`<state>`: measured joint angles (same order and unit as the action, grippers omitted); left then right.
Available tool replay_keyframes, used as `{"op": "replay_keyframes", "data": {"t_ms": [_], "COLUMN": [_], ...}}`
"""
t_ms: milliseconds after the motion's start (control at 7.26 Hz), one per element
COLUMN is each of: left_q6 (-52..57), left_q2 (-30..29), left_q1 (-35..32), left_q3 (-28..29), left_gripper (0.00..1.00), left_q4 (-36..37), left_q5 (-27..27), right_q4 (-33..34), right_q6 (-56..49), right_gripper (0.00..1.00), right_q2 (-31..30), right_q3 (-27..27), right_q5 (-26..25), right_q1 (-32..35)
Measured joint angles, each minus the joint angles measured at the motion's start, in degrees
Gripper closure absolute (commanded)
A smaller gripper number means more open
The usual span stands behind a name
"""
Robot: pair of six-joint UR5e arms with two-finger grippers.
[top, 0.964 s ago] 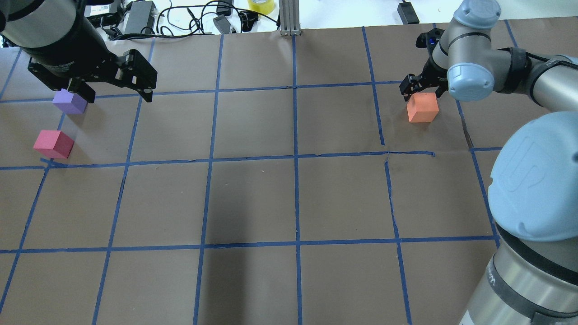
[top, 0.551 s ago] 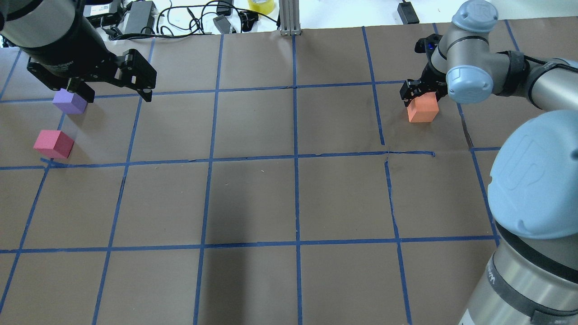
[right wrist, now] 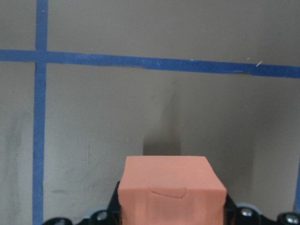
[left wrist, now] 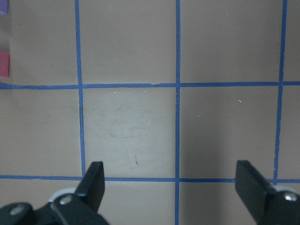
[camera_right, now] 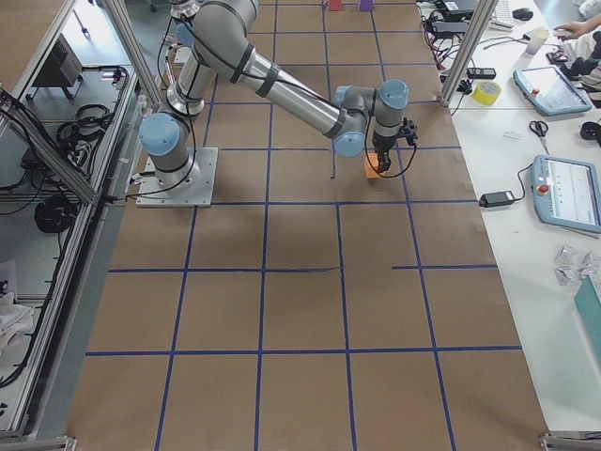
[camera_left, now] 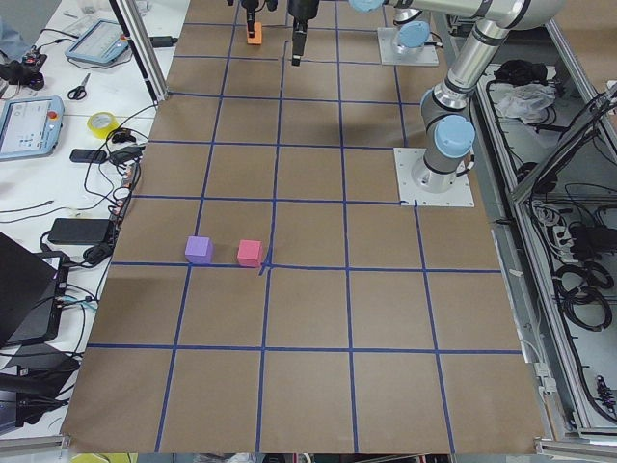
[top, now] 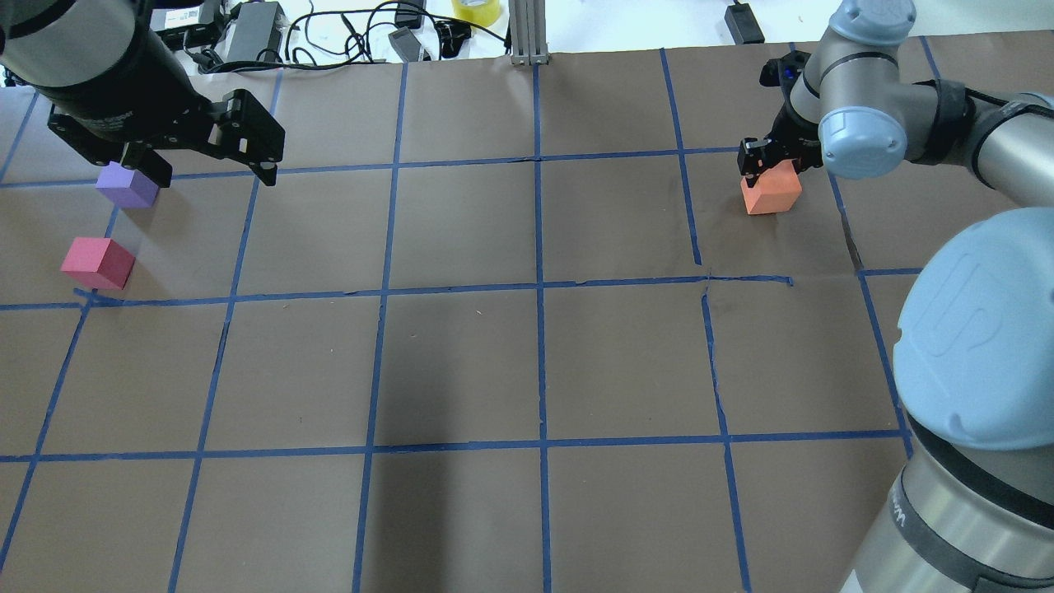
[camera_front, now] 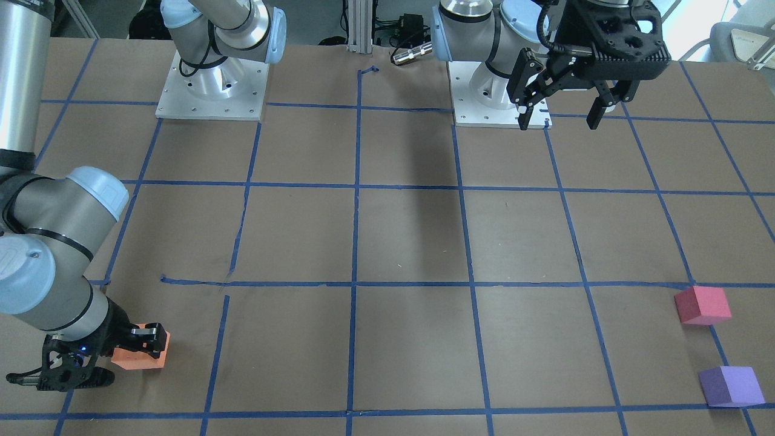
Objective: Arrange blocks in a line
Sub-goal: 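Carry the orange cube with the right gripper toward the table center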
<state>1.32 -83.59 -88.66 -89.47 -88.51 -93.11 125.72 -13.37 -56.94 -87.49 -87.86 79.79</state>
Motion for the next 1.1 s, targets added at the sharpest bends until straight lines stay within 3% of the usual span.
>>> {"op": "replay_keyframes", "data": {"t_ms": [551,1102], "left_q6": [0.0,0.0], "left_q2": [0.0,0.1], "left_q1": [0.1,0.1], "left_q3": [0.0,-0.1], "left_gripper": [0.00,0.00], "left_q4": [0.0,0.0], "left_q5": [0.0,0.0], "right_q4": [-1.7,-1.1], "right_q6": [17.2,32.0], "right_gripper": [1.00,1.00], "right_q2": [1.3,8.2], "right_q3": [6.4,14.6], "right_q5": [0.7,0.8], "right_q1": [11.8,24.0]}}
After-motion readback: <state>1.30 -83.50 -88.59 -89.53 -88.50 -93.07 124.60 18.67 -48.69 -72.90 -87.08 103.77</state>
